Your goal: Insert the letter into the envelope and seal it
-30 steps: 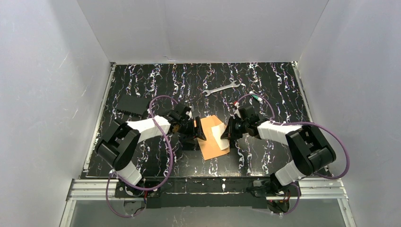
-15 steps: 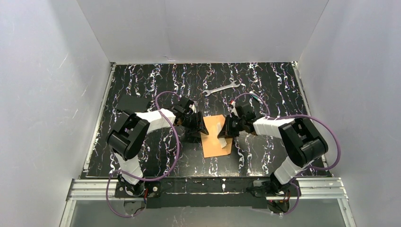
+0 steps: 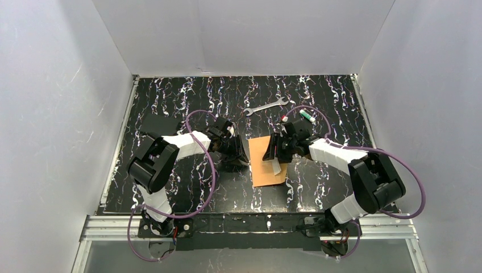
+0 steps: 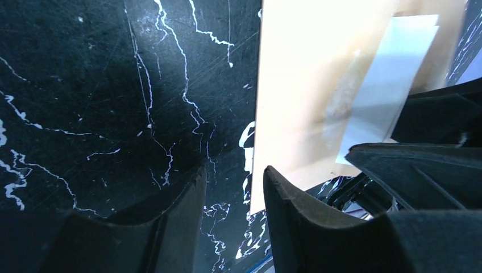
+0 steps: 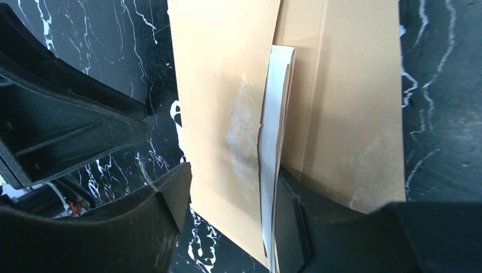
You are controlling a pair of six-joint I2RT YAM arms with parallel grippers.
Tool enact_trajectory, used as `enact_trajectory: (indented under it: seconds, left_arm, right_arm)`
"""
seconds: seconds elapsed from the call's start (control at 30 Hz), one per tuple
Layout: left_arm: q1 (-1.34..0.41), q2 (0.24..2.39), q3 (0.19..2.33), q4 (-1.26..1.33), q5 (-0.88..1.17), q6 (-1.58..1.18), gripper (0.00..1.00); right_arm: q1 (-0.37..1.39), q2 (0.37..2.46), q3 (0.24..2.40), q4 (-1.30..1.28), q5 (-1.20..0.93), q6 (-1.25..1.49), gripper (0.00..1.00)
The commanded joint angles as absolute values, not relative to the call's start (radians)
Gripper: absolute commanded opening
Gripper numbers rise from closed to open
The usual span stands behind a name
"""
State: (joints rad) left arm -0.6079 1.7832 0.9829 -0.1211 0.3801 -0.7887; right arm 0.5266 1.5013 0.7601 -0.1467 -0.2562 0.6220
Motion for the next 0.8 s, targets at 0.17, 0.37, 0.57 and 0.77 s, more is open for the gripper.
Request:
enact_trajectory:
  seconds: [0.17,0.37,0.57,0.77]
  left_arm:
    - [-0.594,1.77,0.983,-0.203,0.331,-0.758,0.4]
    - [-0.595,1.716,0.951,0.049,0.544,-0.784,0.11]
    - [-0.601,1.729,0.938,0.047,0.527,-0.766,0.0]
    - [-0.603,1.766,0.923,0.044,0.526,-0.757,0.0]
  right_arm:
    - [0.531,1.505,0.94,-0.41,-0.122,0.576,0.66]
    - [0.531,1.523,0.881,-0.229,-0.21,0.617,0.54]
    - [0.531,1.596,0.846,-0.052,-0.276,0.684,0.41]
    - [0.531,1.617,0.868,-0.064,-0.285,0.658,0.42]
